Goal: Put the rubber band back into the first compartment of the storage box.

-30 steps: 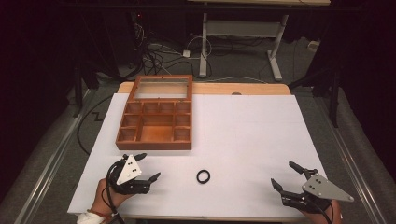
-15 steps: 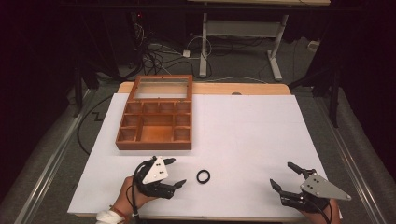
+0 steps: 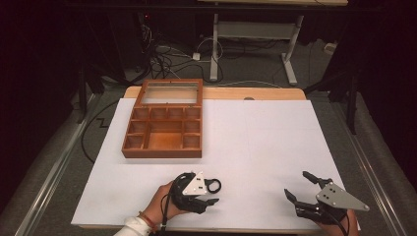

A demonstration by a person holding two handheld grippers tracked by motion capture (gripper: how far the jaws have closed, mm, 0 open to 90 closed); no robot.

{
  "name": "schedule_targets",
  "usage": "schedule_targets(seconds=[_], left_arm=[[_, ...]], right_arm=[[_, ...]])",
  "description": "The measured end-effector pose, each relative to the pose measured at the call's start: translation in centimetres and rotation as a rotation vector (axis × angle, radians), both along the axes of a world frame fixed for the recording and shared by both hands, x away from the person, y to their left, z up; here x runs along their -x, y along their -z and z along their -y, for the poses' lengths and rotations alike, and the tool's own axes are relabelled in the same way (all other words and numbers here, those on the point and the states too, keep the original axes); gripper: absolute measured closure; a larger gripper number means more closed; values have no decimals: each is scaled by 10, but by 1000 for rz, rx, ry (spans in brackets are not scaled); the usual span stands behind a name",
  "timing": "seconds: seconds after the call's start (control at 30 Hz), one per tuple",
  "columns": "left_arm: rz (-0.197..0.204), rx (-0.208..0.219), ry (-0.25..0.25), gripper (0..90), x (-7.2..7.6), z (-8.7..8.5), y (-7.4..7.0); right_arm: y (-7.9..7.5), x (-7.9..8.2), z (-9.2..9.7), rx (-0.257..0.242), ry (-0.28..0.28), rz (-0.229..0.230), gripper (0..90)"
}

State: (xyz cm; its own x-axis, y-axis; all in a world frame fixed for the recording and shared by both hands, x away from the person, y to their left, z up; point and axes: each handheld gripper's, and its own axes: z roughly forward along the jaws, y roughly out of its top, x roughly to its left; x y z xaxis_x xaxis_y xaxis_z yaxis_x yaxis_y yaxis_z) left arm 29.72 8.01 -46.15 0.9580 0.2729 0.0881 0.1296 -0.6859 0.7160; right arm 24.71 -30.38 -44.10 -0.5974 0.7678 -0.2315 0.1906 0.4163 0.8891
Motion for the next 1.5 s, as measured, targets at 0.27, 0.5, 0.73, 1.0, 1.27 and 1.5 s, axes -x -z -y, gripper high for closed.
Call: schedule_targets(seconds=[0.27, 0.5, 0.73, 1.0, 1.27, 1.5], left_arm=[[-70, -48, -16, 576, -13, 17, 10], [-114, -51, -33, 728, -19, 19, 13], [-124, -46, -44, 834, -22, 16, 13], [-80, 3, -58, 837, -20, -1, 2], [-54, 60, -97, 838, -17, -24, -11], [-15, 79, -130, 838, -18, -40, -22]], right_arm=[[1, 0, 0, 4, -5, -4, 224], [1, 0, 0, 9, -15, -6, 226], [1, 0, 0, 9, -16, -10, 228], [1, 1, -1, 11, -17, -8, 230], [0, 1, 0, 8, -21, 3, 232], [0, 1, -1, 9, -22, 4, 232]])
